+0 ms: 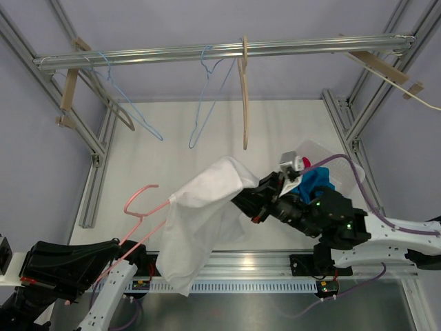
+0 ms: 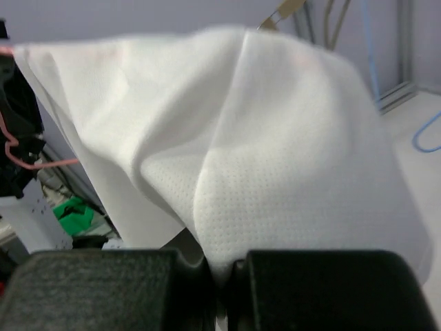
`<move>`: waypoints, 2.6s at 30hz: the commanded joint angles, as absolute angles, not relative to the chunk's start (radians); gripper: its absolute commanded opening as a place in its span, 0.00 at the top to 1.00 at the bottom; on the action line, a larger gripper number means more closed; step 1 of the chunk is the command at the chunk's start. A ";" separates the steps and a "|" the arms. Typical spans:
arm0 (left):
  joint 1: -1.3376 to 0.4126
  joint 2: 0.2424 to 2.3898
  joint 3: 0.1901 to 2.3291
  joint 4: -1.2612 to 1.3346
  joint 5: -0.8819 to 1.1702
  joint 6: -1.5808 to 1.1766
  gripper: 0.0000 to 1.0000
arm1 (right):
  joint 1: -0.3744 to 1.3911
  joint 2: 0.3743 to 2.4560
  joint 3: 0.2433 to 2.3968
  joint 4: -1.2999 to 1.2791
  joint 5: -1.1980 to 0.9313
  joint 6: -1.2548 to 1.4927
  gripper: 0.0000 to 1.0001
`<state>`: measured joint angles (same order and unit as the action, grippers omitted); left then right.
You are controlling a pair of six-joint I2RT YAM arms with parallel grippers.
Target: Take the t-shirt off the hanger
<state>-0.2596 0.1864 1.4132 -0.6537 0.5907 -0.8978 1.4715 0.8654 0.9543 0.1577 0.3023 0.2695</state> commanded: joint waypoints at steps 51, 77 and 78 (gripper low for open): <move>-0.204 0.160 1.290 -0.598 0.456 -0.848 1.00 | 1.370 0.723 1.270 0.235 1.184 -0.686 1.00; -0.173 0.179 1.183 -0.598 0.374 -0.789 1.00 | 0.282 0.848 0.585 -0.407 0.751 0.819 1.00; -0.167 0.178 1.172 -0.600 0.368 -0.787 1.00 | 0.256 0.856 0.563 -0.331 0.694 0.804 0.99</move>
<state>-0.1825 0.1524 1.1915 -0.6453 0.4011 -0.8108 0.3141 0.8539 0.6140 -0.4068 0.8043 0.6765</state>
